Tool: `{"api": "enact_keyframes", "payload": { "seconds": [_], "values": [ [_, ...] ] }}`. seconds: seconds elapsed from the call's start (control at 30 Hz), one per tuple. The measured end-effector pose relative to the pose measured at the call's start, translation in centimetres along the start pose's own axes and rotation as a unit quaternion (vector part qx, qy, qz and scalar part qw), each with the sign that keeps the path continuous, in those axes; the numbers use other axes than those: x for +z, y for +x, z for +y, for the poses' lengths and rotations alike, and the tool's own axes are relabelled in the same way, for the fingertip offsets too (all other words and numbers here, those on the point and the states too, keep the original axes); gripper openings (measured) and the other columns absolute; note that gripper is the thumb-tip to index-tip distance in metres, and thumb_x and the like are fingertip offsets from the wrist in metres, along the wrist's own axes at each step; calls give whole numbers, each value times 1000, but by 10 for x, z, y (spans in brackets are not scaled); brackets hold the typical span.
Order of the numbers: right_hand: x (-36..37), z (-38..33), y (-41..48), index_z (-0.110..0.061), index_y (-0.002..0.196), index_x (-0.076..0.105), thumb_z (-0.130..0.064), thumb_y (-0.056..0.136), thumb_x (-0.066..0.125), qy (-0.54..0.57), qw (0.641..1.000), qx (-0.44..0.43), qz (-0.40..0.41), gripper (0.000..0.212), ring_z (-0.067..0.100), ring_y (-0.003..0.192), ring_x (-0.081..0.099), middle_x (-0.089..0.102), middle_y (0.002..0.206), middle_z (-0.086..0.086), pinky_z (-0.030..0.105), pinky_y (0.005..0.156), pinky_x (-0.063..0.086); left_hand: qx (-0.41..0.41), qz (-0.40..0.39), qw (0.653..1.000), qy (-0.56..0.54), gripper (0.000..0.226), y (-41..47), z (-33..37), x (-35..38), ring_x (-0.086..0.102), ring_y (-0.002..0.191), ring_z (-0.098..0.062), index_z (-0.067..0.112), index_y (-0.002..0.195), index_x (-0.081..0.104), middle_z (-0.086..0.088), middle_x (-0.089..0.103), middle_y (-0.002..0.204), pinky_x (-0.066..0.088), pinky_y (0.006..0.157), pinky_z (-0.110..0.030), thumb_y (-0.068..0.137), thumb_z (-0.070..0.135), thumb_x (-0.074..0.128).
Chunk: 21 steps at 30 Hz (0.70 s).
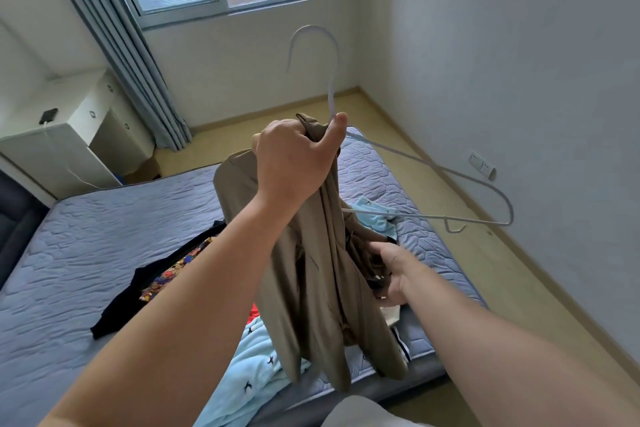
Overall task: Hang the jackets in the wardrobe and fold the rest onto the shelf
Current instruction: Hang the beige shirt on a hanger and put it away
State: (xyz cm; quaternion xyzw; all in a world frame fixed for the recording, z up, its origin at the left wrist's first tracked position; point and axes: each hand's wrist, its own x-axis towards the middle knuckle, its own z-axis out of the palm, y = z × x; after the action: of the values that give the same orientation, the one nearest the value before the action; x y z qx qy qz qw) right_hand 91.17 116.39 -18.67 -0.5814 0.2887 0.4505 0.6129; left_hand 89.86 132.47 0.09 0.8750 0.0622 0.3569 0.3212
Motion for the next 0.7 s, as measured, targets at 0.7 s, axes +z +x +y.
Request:
{"api": "enact_keyframes", "payload": {
  "seconds": [0.7],
  "values": [
    [3, -15, 3, -17, 78, 66, -29, 89, 56, 193, 971, -103, 99, 19, 25, 50, 68, 71, 62, 9, 34, 48, 56, -67, -13, 998, 3, 80, 3, -69, -28, 26, 43, -16, 15, 45, 22, 4, 22, 39, 25, 48, -25, 80, 68, 70]
  ]
}}
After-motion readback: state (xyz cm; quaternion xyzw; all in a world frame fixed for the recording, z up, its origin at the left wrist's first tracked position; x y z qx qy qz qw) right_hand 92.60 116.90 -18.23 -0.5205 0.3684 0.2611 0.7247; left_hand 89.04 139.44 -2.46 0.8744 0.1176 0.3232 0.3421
